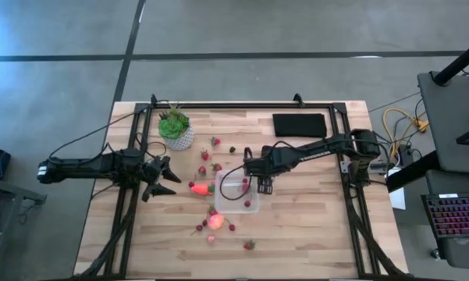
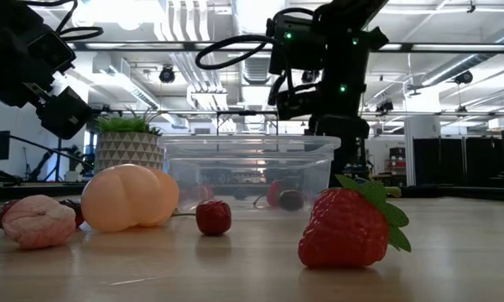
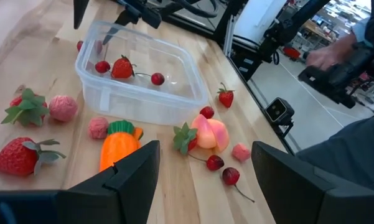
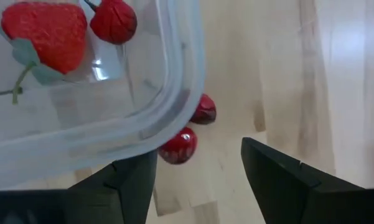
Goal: Pick and placing Produce into tupperware
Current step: Put the red cherry into the transparent container
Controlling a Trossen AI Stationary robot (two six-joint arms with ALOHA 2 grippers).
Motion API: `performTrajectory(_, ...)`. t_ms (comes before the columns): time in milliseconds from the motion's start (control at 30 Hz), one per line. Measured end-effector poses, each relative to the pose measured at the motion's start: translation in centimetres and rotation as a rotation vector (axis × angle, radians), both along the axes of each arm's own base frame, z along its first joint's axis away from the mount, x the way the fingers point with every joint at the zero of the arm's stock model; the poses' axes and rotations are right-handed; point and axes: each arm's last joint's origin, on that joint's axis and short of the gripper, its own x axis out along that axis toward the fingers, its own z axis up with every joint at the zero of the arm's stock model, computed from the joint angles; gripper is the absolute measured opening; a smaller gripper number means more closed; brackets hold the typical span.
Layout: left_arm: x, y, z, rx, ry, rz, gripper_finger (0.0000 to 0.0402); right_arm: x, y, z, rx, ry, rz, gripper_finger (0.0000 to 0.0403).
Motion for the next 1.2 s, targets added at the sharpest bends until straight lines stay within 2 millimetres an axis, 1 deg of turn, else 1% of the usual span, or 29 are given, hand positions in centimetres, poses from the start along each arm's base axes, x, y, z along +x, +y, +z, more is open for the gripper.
performTrajectory(133, 0.0, 0.0, 0.0, 0.0, -0.001, 0.0, 0.024, -0.4, 0.0, -0.6, 0.002, 0.02, 0.0, 0.0228)
performTrajectory(300, 0.0, 0.0, 0.0, 0.0, 0.002, 0.0, 0.024, -0.8, 0.1, -1.6, 0.048, 0.012, 0.017, 0.0227)
performTrajectory(500, 0.0, 0.0, 0.0, 0.0, 0.003, 0.0, 0.024, -0.5, 0.2, -1.8, 0.066, -0.033, 0.002, 0.0213)
performTrajectory(600, 0.0, 0.0, 0.0, 0.0, 0.004, 0.0, 0.024, -0.4, 0.2, -1.8, 0.07, -0.047, -0.004, 0.0196)
performTrajectory(933, 0.0, 0.0, 0.0, 0.0, 0.004, 0.0, 0.024, -1.0, 0.2, -2.5, 0.085, -0.042, -0.049, 0.0115)
performTrajectory(1067, 0.0, 0.0, 0.0, 0.0, 0.005, 0.0, 0.024, -0.9, 0.2, -2.4, 0.088, -0.05, -0.053, 0.0095)
performTrajectory(1200, 0.0, 0.0, 0.0, 0.0, 0.002, 0.0, 0.024, -0.8, 0.2, -2.2, 0.084, -0.05, -0.051, 0.0083)
